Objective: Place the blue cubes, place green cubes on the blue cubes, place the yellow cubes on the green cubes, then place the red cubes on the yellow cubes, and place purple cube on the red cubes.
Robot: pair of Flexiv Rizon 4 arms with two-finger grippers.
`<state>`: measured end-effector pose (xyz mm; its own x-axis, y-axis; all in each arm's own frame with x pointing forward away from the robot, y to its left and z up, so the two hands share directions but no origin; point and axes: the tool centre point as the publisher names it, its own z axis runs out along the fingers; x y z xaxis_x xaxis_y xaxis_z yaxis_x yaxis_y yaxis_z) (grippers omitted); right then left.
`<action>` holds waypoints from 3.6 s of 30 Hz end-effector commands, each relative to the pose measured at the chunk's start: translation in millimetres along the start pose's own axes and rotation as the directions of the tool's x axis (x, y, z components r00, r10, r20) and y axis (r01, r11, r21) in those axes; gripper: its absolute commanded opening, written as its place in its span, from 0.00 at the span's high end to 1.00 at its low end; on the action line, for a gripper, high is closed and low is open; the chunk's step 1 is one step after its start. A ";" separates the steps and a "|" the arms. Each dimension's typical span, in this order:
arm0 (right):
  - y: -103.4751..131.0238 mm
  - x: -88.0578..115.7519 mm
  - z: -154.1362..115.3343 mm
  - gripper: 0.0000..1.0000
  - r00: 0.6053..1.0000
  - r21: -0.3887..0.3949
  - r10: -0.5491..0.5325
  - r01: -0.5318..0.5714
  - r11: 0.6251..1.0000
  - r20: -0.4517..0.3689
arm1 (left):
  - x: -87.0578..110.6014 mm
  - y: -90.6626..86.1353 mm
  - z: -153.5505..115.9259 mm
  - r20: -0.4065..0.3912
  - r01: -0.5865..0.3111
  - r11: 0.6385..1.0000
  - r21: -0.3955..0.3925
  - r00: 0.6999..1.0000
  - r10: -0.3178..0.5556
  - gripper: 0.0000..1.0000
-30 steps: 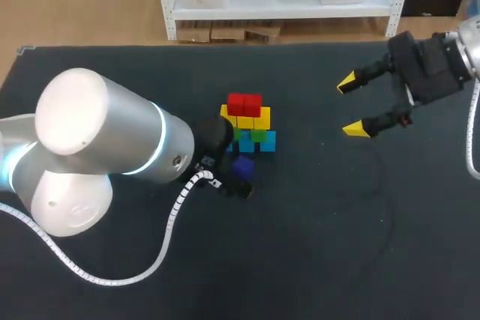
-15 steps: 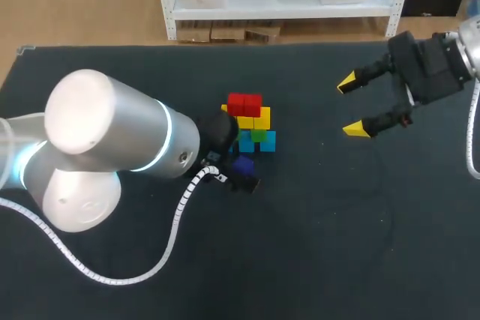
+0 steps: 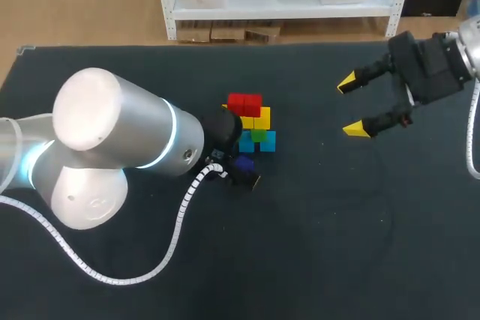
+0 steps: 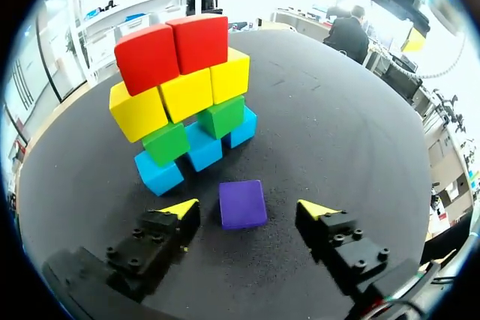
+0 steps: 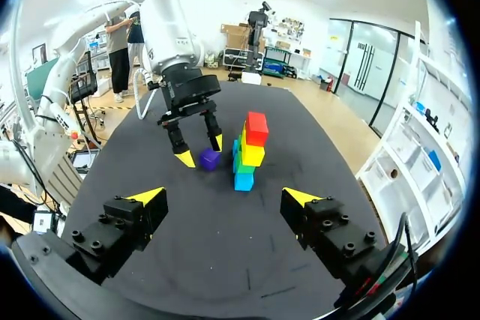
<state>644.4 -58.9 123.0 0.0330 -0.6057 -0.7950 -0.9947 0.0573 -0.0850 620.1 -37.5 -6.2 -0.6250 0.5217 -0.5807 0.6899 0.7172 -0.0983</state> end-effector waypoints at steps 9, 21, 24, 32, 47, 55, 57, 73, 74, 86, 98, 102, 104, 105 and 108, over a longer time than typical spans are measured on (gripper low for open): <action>-0.8 0.5 0.9 0.00 1.000 -0.001 -0.001 0.001 1.000 0.003 | 1.1 3.8 5.6 0.011 0.008 1.000 0.007 1.000 -0.008 0.54; -0.8 0.5 0.9 0.00 1.000 -0.001 -0.001 0.001 1.000 0.003 | 2.0 8.1 4.8 0.021 -0.006 1.000 0.001 1.000 0.006 1.00; -0.8 0.5 0.9 0.00 1.000 -0.001 -0.001 0.001 1.000 0.003 | 4.3 7.1 -1.5 0.026 -0.026 1.000 0.004 0.999 0.026 1.00; -0.8 0.5 0.9 0.00 1.000 -0.001 -0.001 0.001 1.000 0.003 | 15.7 7.4 -29.4 0.057 -0.081 0.996 0.028 0.995 0.080 1.00; -0.8 0.5 0.9 0.00 1.000 -0.001 -0.001 0.001 1.000 0.003 | 23.8 45.1 -121.4 0.044 -0.292 0.945 0.146 0.956 0.289 1.00; -0.8 0.5 0.9 0.00 1.000 -0.001 -0.001 0.001 1.000 0.003 | 8.0 73.2 -149.4 -0.005 -0.419 0.876 0.236 0.901 0.433 1.00; -0.8 0.5 0.9 0.00 1.000 -0.001 -0.001 0.001 1.000 0.003 | 2.5 78.7 -154.5 -0.006 -0.442 0.861 0.252 0.889 0.458 1.00; -0.8 0.5 0.9 0.00 1.000 -0.001 -0.001 0.001 1.000 0.003 | -37.8 99.0 -162.2 0.104 -0.656 0.676 0.336 0.739 0.666 1.00; -0.8 0.5 0.9 0.00 1.000 -0.001 -0.001 0.001 1.000 0.003 | -40.1 98.8 -161.2 0.114 -0.662 0.668 0.341 0.734 0.669 1.00; -0.8 0.5 0.9 0.00 1.000 -0.001 -0.001 0.001 1.000 0.003 | -71.3 86.1 -139.7 0.154 -0.702 0.599 0.385 0.689 0.708 1.00; -0.8 0.5 0.9 0.00 1.000 -0.001 -0.001 0.001 1.000 0.003 | -103.7 72.7 -127.9 0.160 -0.685 0.568 0.456 0.691 0.705 1.00; -0.8 0.5 0.9 0.00 1.000 -0.001 -0.001 0.001 1.000 0.003 | -112.7 67.0 -121.6 0.164 -0.685 0.552 0.476 0.685 0.710 1.00; -0.8 0.5 0.9 0.00 1.000 -0.001 -0.001 0.001 1.000 0.003 | -117.1 63.3 -118.4 0.167 -0.689 0.540 0.483 0.678 0.715 1.00; -0.8 0.5 0.9 0.00 1.000 -0.001 -0.001 0.001 1.000 0.003 | -119.1 61.5 -116.8 0.169 -0.689 0.539 0.484 0.678 0.715 1.00; -0.8 0.5 0.9 0.00 1.000 -0.001 -0.001 0.001 1.000 0.003 | -124.4 56.4 -111.4 0.180 -0.698 0.524 0.489 0.668 0.722 1.00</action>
<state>644.6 -58.9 123.0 0.0329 -0.6055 -0.7951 -0.9948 0.0571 -0.0847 687.4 -2.2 153.2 0.1431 0.7808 -0.6081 0.9876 -0.1524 0.0367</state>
